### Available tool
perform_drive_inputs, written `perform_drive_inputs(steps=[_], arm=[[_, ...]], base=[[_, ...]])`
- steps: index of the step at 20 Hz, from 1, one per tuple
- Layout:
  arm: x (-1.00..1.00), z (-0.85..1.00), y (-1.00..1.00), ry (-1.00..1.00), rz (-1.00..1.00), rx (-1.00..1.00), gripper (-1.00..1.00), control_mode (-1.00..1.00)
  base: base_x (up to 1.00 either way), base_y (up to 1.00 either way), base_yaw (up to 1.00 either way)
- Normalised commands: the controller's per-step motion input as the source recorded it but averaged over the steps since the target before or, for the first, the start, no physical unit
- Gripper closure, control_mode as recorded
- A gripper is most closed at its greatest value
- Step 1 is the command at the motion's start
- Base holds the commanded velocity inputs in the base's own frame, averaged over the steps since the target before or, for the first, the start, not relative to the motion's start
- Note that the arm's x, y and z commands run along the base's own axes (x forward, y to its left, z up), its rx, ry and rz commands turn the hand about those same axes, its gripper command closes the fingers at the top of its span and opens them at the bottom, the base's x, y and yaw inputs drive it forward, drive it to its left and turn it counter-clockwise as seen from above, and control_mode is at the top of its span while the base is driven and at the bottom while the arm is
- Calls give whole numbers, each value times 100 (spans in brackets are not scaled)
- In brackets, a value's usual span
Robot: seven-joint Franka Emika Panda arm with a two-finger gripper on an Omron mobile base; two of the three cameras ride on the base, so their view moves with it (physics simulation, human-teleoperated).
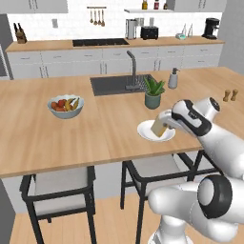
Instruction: Start the toaster. Once the lever pops up, take the bread to the plate on the dining counter.
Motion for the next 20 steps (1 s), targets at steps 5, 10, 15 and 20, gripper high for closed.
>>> perform_drive_inputs(steps=[5,10,15,20], arm=[[29,-27,-8,0,0,0,100,-100],[43,-16,-2,0,0,0,100,-100],[46,-11,-4,0,0,0,100,-100],[33,-14,-16,0,0,0,100,-100]], base=[[0,0,0],[0,0,0],[0,0,0],[0,0,0]])
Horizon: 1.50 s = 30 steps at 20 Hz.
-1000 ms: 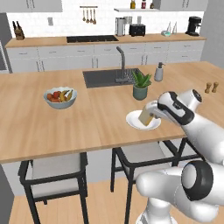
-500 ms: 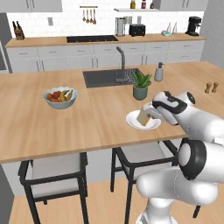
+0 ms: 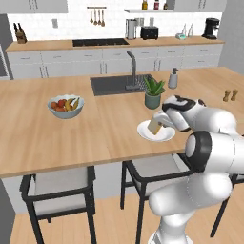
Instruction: Start the toaster. Once the lever pops up, take the bread to the plate on the dining counter.
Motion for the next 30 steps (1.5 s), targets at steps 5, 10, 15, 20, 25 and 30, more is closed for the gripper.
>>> perform_drive_inputs(steps=[5,10,15,20,25,30], arm=[[25,-17,-7,0,0,0,100,-100],[21,-27,-4,0,0,0,100,-100],[20,-26,-2,0,0,0,100,-100],[31,-6,0,0,0,0,100,-100],[37,-8,0,0,0,0,100,-100],[25,-20,-1,0,0,0,100,-100]], base=[[0,0,0],[0,0,0],[0,0,0],[0,0,0],[0,0,0],[0,0,0]])
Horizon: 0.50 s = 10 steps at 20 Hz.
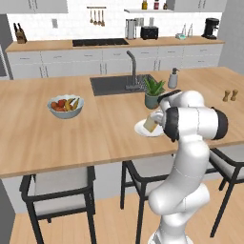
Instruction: Start the toaster. Once the lever pops up, take the bread to the plate on the dining counter.
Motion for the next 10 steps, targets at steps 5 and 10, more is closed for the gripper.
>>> perform_drive_inputs(steps=[5,10], arm=[[0,-3,-2,0,0,0,-100,-100],[-2,0,-4,0,0,0,-100,-100]], base=[[0,0,0],[0,0,0]])
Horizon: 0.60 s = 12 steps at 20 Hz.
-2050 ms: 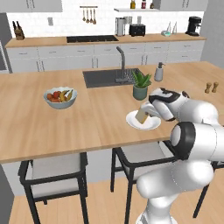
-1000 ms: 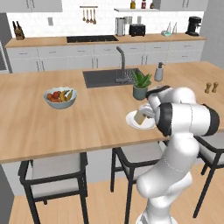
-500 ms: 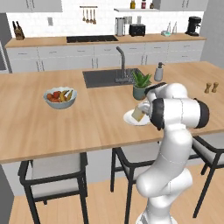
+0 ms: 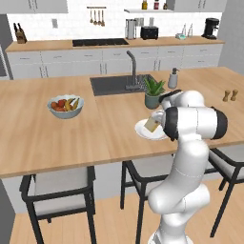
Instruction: Start the toaster. Once the lever pops up, take the bread to the plate on the dining counter.
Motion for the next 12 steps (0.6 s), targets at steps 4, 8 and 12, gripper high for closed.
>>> perform_drive_inputs(steps=[4,8,12], arm=[[-16,7,-38,0,-1,0,-100,-100],[-7,20,-46,0,-7,0,-100,-100],[-17,40,-41,2,-14,-1,-100,-100]], base=[[0,0,0],[0,0,0],[0,0,0]])
